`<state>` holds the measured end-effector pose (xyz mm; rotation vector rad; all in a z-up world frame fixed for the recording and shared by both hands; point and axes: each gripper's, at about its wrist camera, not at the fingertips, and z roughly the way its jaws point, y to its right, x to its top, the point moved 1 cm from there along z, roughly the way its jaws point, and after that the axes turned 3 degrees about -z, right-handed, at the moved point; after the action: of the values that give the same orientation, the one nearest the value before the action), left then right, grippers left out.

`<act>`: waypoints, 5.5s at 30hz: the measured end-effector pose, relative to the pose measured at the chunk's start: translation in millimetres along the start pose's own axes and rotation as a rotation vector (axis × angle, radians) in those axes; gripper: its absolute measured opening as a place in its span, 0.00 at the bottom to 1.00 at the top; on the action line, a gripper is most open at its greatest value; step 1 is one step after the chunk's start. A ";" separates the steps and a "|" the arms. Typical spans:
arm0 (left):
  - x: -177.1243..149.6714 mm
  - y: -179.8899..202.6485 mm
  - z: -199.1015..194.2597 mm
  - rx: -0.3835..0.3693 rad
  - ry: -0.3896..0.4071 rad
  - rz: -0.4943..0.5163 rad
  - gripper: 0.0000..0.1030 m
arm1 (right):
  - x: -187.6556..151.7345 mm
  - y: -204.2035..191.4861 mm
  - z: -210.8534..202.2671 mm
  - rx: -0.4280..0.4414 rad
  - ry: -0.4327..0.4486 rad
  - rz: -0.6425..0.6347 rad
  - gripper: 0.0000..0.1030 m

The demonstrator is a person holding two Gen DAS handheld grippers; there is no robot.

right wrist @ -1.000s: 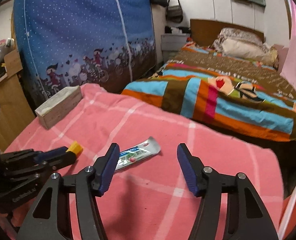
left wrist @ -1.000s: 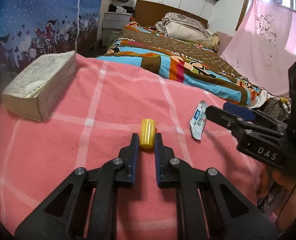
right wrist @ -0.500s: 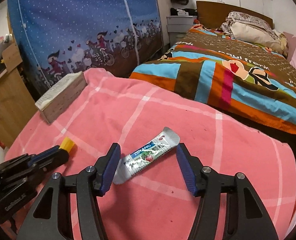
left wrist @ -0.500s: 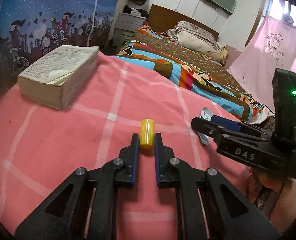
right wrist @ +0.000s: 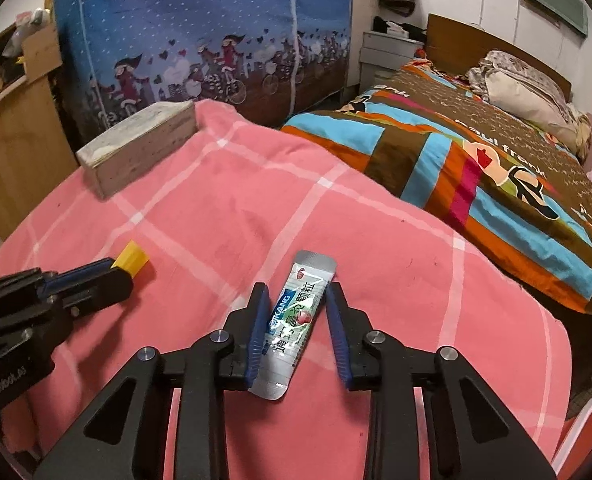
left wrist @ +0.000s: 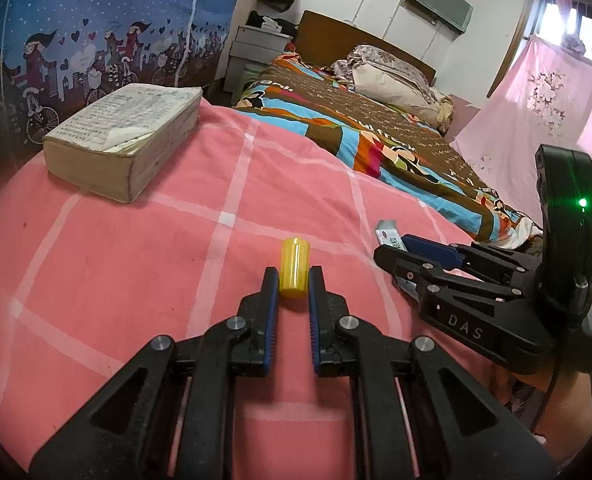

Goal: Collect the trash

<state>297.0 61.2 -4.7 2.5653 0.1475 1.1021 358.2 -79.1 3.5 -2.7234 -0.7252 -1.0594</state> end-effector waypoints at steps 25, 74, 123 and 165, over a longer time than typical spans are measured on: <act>-29.8 61.8 -63.9 -0.052 0.335 0.245 0.17 | -53.8 -7.9 -115.2 -0.027 0.505 0.001 0.15; -106.9 299.6 -68.2 -0.359 0.386 0.605 0.17 | -209.6 151.8 -267.0 -0.400 0.851 0.388 0.15; -122.4 356.4 13.1 -0.338 -0.104 0.539 0.18 | -246.5 210.9 -250.4 -0.406 0.590 0.658 0.26; -89.6 276.9 -14.1 -0.137 0.095 0.323 1.00 | -255.1 209.9 -251.0 -0.417 0.600 0.722 1.00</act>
<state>213.8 -214.3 40.3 2.4695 -0.3198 1.2984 145.0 -433.9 31.5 -2.3551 0.5763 -1.7791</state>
